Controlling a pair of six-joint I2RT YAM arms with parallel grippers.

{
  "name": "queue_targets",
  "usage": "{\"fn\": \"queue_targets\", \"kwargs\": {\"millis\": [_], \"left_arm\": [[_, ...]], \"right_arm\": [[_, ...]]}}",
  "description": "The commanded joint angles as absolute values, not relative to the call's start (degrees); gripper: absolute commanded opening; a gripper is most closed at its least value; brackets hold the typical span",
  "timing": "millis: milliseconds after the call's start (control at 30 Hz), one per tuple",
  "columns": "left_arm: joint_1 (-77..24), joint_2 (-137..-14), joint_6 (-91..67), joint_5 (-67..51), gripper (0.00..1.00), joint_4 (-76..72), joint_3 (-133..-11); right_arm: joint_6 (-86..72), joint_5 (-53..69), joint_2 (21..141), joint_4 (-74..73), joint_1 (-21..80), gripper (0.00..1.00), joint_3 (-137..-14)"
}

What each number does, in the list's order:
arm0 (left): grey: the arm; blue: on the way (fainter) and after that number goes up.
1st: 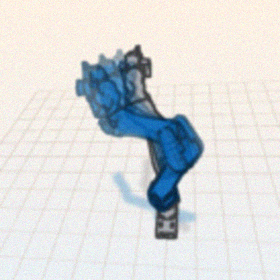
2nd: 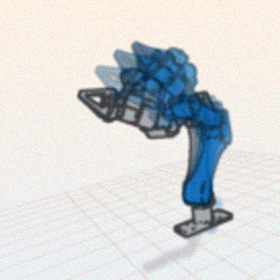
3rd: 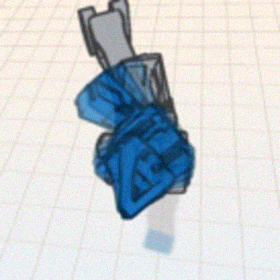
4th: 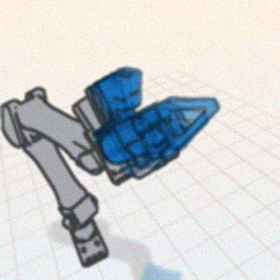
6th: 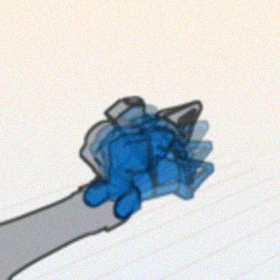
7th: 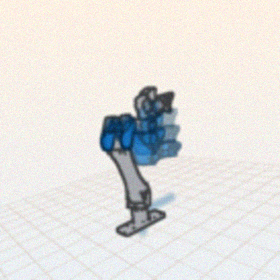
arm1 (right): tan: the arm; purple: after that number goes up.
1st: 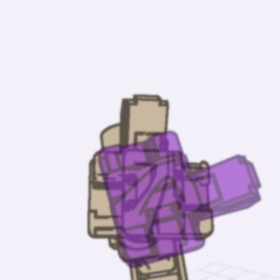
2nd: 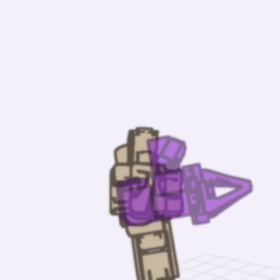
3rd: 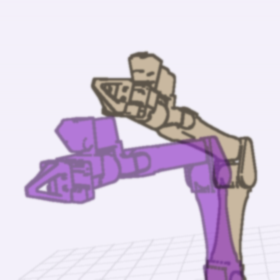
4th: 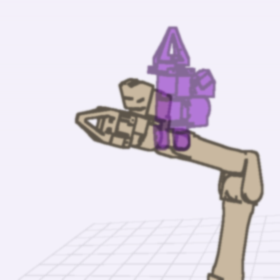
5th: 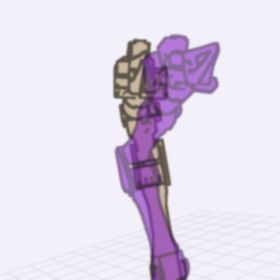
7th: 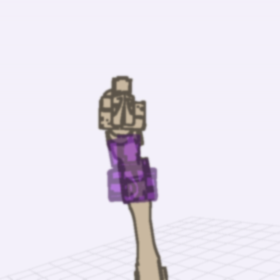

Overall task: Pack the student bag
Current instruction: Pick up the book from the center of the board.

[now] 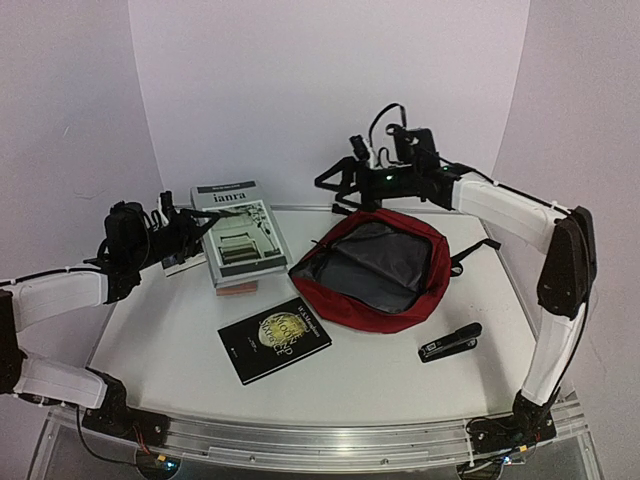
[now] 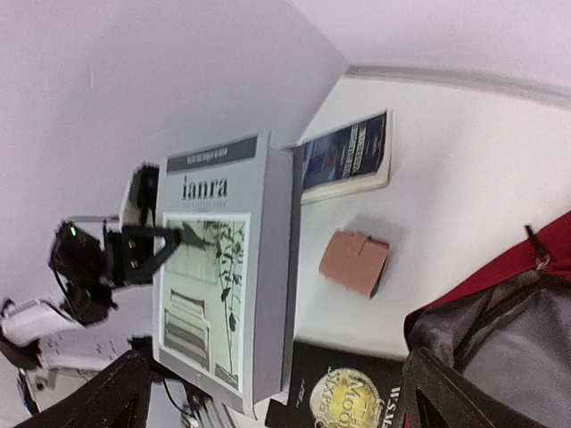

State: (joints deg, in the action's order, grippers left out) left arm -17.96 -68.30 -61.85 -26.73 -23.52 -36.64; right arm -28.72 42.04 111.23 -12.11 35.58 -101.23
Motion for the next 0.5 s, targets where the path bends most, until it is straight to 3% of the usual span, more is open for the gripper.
{"fn": "queue_targets", "kwargs": {"millis": [0,100,467], "left_arm": [[-18.02,-69.79,-67.59,-20.13,0.17,-41.22,-38.52],[-18.16,-72.90,-70.41,-18.26,0.17,-50.31,-38.26],[-23.02,-78.95,-73.86,-10.77,0.19,-64.01,-38.71]], "right_arm": [[-42.73,45.72,106.95,-2.41,33.91,0.98,-92.53],[-56.13,46.54,104.18,17.45,34.45,0.98,-83.43],[-55.36,43.81,109.28,18.83,42.21,0.98,-88.06]]}}
